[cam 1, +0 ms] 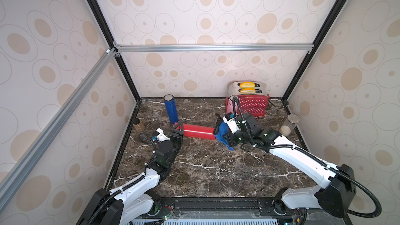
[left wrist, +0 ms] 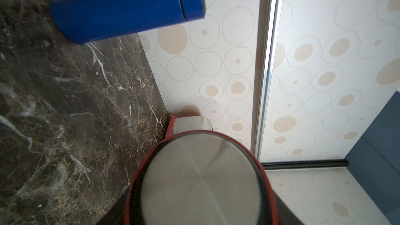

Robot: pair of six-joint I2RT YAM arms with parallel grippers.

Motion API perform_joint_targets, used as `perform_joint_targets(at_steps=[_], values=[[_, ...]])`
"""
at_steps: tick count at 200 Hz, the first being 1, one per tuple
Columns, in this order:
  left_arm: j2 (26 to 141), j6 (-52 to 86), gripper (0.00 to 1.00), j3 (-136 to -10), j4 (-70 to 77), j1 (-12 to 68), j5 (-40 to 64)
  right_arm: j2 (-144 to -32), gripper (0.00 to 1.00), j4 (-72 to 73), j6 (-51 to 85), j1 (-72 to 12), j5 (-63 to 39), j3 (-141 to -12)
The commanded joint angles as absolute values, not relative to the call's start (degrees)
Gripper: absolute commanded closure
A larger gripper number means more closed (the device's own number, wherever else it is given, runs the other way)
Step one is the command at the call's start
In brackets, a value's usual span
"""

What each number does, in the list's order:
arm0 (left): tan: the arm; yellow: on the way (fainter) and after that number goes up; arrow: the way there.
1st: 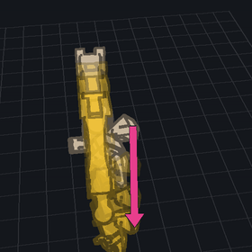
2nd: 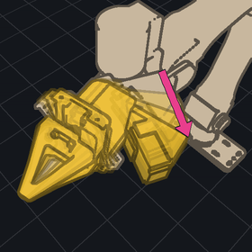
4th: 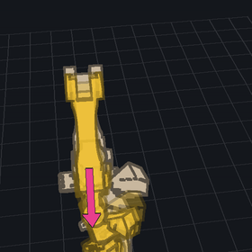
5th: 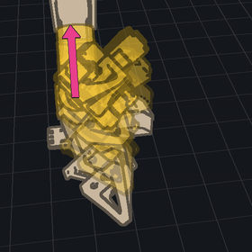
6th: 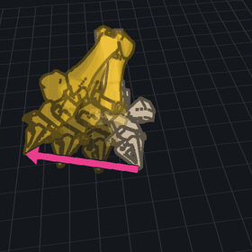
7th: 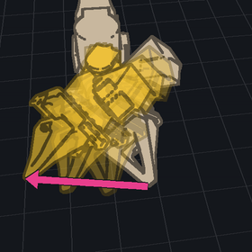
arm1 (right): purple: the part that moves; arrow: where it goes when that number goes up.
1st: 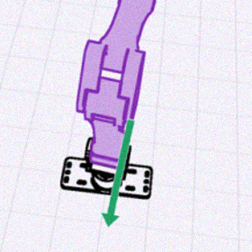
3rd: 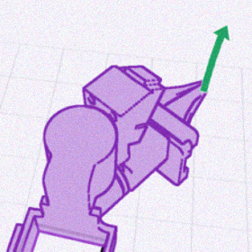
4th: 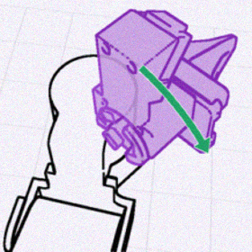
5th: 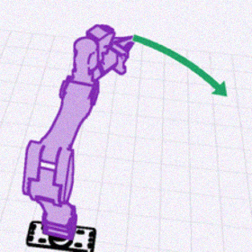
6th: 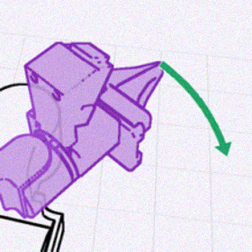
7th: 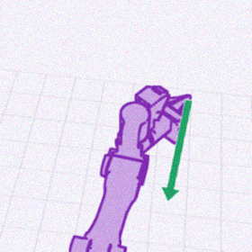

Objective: Wipe the surface of the thermos
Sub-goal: Wipe the dirt from the surface of the thermos.

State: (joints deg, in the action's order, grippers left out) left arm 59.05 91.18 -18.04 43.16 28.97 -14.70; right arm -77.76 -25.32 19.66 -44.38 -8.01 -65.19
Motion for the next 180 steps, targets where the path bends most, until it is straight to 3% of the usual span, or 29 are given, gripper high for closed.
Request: perform_joint_targets(at_steps=[1,123,180], values=[[57.9,101.95,1.0,-18.23,51.28,28.64,-16.55,-79.7,1.0,-19.3,19.03,-43.78,-12.02,-67.21],[59.37,94.49,1.0,-18.91,47.9,28.24,-12.14,-82.92,1.0,-16.67,18.17,-43.57,-20.46,-74.24],[62.16,95.47,1.0,-19.19,55.02,28.15,-11.72,-86.4,1.0,-13.49,20.33,-43.52,-20.87,-70.41]])
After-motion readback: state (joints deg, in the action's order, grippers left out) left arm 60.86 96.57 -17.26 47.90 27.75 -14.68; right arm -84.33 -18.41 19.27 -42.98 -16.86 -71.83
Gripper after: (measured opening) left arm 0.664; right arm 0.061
